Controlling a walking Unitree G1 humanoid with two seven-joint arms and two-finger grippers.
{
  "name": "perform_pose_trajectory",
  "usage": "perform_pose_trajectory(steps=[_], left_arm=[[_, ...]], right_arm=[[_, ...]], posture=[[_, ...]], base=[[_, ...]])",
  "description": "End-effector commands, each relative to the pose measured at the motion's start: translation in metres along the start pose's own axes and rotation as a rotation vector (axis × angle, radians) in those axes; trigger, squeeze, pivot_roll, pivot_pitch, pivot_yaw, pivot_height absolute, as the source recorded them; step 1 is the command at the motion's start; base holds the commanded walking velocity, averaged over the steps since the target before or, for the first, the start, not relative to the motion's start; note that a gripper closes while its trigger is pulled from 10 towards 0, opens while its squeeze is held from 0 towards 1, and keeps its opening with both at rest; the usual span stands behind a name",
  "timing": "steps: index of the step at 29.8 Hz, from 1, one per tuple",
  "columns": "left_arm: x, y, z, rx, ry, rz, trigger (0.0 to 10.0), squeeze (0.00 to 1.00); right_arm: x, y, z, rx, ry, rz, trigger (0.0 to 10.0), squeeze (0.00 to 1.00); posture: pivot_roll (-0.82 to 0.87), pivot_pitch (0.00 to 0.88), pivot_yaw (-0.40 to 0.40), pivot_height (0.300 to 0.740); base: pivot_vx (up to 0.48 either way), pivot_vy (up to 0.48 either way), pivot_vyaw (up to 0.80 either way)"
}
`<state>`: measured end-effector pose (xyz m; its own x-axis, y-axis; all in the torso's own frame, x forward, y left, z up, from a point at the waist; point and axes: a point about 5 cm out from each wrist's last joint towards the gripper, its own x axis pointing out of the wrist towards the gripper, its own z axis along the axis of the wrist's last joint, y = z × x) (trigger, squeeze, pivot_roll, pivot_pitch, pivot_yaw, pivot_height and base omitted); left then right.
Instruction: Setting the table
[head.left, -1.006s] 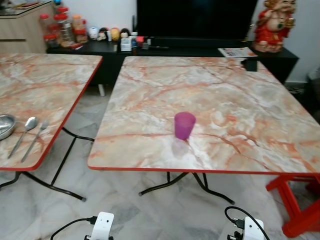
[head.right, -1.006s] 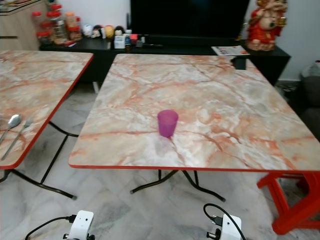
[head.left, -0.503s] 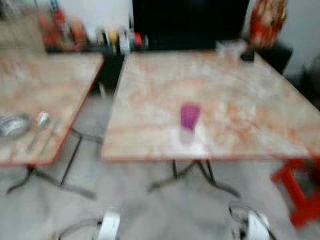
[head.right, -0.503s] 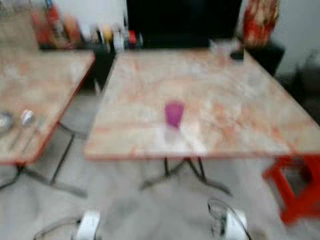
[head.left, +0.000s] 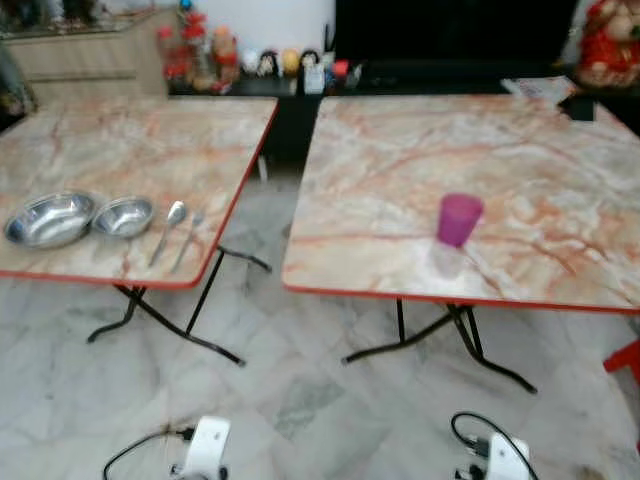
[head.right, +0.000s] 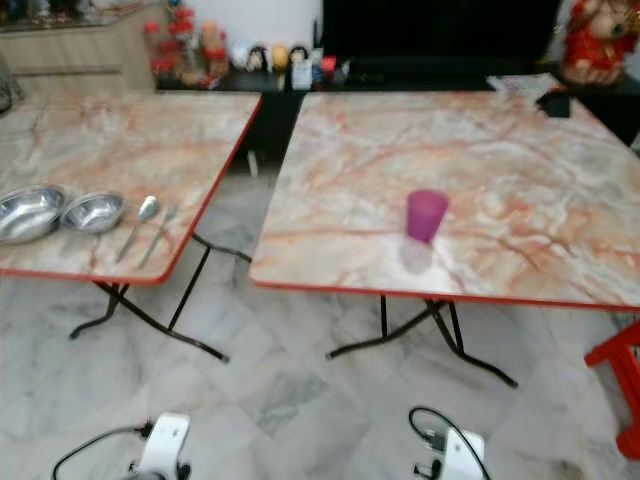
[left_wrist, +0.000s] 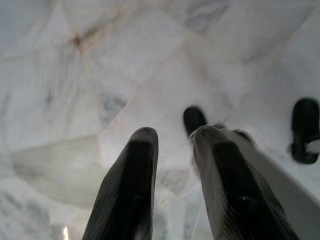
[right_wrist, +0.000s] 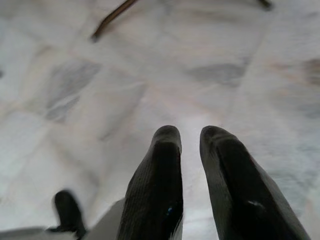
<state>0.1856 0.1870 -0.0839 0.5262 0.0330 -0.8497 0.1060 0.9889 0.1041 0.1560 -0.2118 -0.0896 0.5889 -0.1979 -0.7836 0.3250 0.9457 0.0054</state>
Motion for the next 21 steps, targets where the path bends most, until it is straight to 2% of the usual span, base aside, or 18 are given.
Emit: perform_pose_trajectory(steps=[1, 11, 21], left_arm=[[0.001, -0.005, 0.004, -0.009, -0.008, -0.008, 10.0, 0.00], [0.001, -0.019, 0.002, -0.035, -0.005, -0.027, 10.0, 0.00], [0.001, -0.017, 0.003, -0.037, -0.004, -0.025, 10.0, 0.00]], right_arm=[[0.001, -0.003, 0.005, -0.023, -0.010, 0.004, 10.0, 0.00], [0.002, -0.013, 0.012, -0.058, -0.021, -0.002, 10.0, 0.00], [0.003, -0.007, 0.012, -0.055, -0.021, 0.007, 10.0, 0.00]], posture=[[-0.14, 0.000, -0.004, 0.740], [-0.15, 0.000, -0.039, 0.740], [-0.13, 0.000, -0.023, 0.740]], base=[[0.000, 0.285, 0.00], [0.000, 0.286, 0.00], [0.000, 0.286, 0.00]])
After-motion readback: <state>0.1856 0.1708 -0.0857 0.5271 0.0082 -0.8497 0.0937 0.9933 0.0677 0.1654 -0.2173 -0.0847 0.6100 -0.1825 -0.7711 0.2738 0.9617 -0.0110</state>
